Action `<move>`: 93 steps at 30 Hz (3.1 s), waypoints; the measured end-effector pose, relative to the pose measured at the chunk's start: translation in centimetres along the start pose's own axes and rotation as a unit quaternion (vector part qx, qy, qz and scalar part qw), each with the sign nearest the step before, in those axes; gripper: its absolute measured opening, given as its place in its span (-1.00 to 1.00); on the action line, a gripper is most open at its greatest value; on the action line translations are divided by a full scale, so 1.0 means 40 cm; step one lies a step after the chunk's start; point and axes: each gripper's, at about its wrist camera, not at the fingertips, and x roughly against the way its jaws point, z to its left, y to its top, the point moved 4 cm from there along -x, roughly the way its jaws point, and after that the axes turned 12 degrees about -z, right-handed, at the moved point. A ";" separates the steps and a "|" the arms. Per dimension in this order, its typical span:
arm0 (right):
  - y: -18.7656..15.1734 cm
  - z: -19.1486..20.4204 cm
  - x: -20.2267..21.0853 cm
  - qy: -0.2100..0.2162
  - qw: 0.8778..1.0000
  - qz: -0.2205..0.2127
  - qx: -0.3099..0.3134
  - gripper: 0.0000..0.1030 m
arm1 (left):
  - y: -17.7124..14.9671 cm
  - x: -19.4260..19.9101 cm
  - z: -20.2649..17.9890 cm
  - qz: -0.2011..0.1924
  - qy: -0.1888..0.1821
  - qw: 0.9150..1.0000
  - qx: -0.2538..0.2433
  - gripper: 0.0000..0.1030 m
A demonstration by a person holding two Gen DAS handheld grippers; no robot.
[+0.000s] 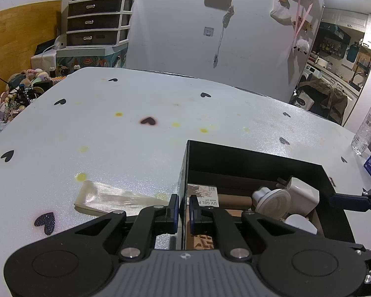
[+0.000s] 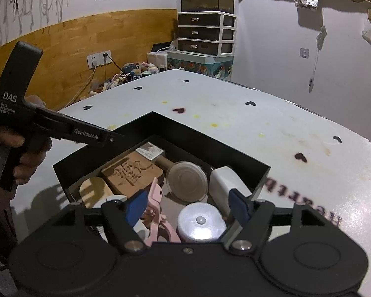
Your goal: Organize rigid objects
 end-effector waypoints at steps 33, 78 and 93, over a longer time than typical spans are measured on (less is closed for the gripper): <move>0.052 0.013 0.157 -0.103 0.985 -0.125 -0.055 0.86 | 0.034 0.135 -0.040 -0.074 0.006 0.997 -0.021 0.19; -0.158 0.159 0.490 -0.234 0.947 -0.213 -0.054 0.98 | -0.218 0.529 -0.156 -0.212 0.015 0.975 -0.063 1.00; -0.164 0.161 0.491 -0.234 0.947 -0.212 -0.055 0.98 | -0.222 0.527 -0.157 -0.213 0.018 0.975 -0.068 1.00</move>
